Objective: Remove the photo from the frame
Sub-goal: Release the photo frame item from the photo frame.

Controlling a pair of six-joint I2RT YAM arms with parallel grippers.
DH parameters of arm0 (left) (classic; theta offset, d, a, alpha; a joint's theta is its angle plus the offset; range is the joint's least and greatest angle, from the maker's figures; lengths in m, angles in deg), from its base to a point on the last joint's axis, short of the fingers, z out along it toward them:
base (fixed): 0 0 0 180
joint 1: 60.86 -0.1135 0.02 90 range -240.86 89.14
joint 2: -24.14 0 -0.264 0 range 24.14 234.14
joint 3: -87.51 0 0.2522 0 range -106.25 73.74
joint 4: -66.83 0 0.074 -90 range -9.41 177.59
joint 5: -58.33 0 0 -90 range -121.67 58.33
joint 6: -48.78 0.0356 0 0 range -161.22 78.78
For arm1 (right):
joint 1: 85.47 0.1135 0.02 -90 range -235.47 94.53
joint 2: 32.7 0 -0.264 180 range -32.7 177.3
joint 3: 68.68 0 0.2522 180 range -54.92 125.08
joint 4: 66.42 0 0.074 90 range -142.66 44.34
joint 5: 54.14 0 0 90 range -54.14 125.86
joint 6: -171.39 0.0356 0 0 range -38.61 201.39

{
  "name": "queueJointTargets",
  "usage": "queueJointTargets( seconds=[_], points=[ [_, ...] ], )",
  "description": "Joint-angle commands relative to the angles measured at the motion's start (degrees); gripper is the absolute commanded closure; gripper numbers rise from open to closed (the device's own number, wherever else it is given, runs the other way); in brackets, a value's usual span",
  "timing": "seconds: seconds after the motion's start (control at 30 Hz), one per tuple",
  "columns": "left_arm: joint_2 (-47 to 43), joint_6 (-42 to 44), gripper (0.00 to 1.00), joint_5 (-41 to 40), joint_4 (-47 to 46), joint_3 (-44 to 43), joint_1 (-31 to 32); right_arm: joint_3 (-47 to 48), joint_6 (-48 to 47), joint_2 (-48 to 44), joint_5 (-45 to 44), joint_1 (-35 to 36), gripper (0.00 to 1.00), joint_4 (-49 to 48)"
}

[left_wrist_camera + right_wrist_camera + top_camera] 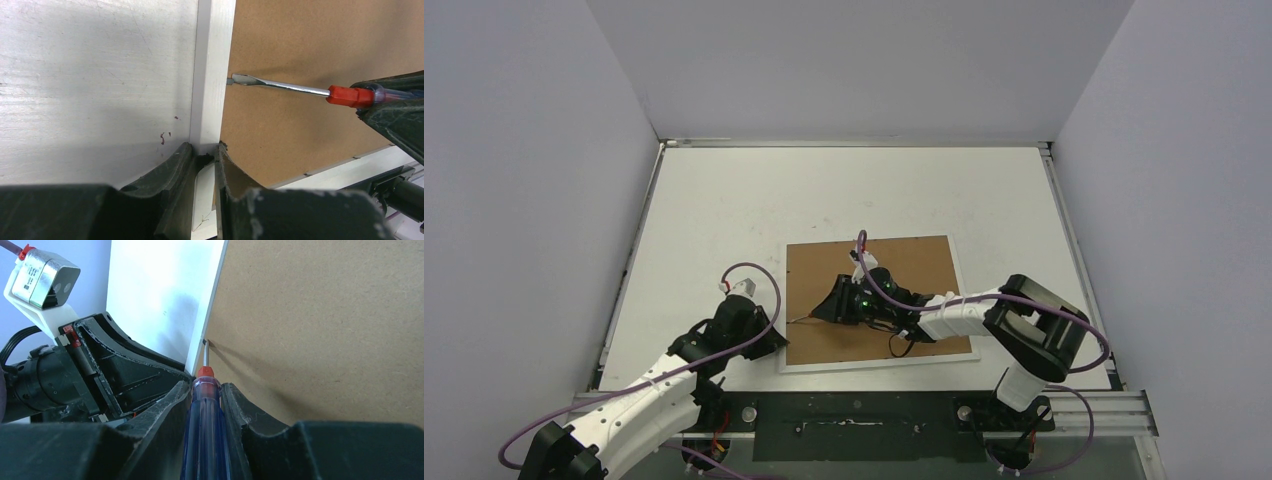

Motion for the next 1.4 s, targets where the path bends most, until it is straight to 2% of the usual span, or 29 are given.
queueJointTargets(
  seconds=[0.0, 0.47, 0.77, 0.97, 1.37],
  points=[
    [0.8, 0.7, 0.9, -2.5, 1.8, -0.1, 0.1, 1.0, 0.6, 2.2, 0.8, -0.1, 1.0, -2.4],
    [1.9, 1.2, 0.94, -2.4, 1.1, -0.3, 0.1, -0.2, 4.3, 4.2, 1.8, -0.2, 1.0, -6.2],
    [2.2, 1.7, 1.0, -2.6, 0.9, -0.2, 0.1, -4.3, 10.2, 10.4, 7.1, -2.8, 1.0, -24.2],
    [4.1, 2.4, 1.0, -1.7, -0.9, -0.2, 0.1, -1.7, 7.3, 10.7, 8.7, -2.6, 1.0, -20.6],
    [5.9, 3.3, 1.0, -1.0, -2.7, -0.2, 0.1, 1.8, 7.9, 12.7, 12.3, -2.1, 1.0, -22.1]
  ],
)
